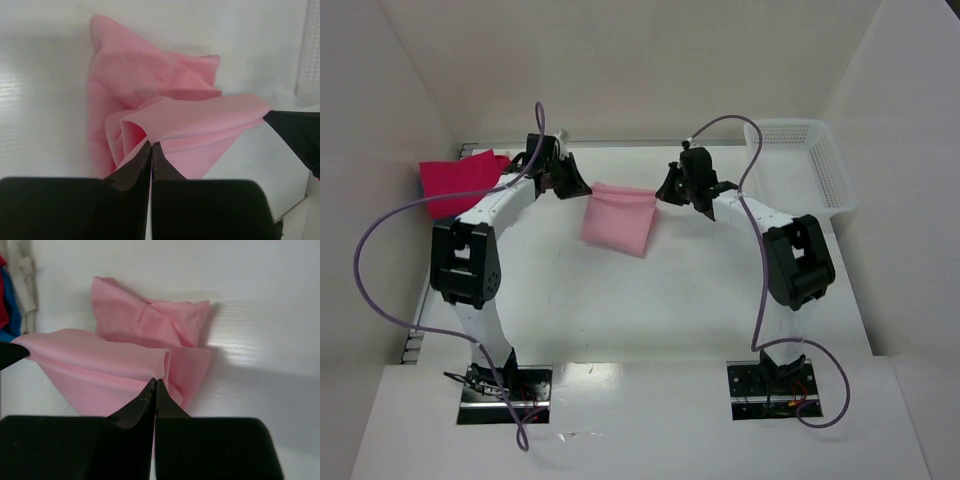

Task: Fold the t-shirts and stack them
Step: Fold the long partially folded tshirt into a neat square, then smooth out wrinkles on the folded tshirt

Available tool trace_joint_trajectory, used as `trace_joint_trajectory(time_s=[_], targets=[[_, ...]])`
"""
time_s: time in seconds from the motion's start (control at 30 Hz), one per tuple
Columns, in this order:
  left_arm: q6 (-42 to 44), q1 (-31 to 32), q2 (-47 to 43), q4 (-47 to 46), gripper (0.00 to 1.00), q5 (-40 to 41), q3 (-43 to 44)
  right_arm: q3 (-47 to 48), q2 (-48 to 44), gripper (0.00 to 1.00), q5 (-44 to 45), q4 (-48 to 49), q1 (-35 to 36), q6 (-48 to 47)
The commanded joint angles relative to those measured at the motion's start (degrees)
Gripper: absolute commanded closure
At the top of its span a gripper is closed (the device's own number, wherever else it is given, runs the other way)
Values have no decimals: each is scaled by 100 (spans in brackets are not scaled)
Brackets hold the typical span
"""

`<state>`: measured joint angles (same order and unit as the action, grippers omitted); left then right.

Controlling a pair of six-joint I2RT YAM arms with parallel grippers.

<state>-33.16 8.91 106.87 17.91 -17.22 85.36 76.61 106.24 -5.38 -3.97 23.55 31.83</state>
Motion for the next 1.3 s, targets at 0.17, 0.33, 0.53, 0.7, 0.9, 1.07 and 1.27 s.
trace_joint_trajectory(time_s=[0.17, 0.33, 0.53, 0.7, 0.9, 1.07, 1.27], targets=[[152, -407, 1387, -95, 100, -36, 1383, 1049, 1172, 100, 177, 89, -334, -160], [213, -469, 1964, 19, 92, -62, 2098, 1680, 1701, 100, 177, -87, -360, -283], [440, -522, 2277, 126, 35, -62, 2687, 1839, 1856, 98, 257, -184, -465, -283], [643, -522, 2134, 309, 20, 2, 2969, 1864, 1868, 63, 266, -384, -551, -283], [901, -358, 1243, 63, 17, -185, 2138, 1527, 939, 30, 265, -289, -580, -283], [864, -258, 967, -384, 42, -707, 1783, 1216, 257, 78, -327, -26, -580, -283], [430, -184, 1280, -1055, 93, -1527, 1765, 887, 225, 99, -1156, 463, -401, -49]])
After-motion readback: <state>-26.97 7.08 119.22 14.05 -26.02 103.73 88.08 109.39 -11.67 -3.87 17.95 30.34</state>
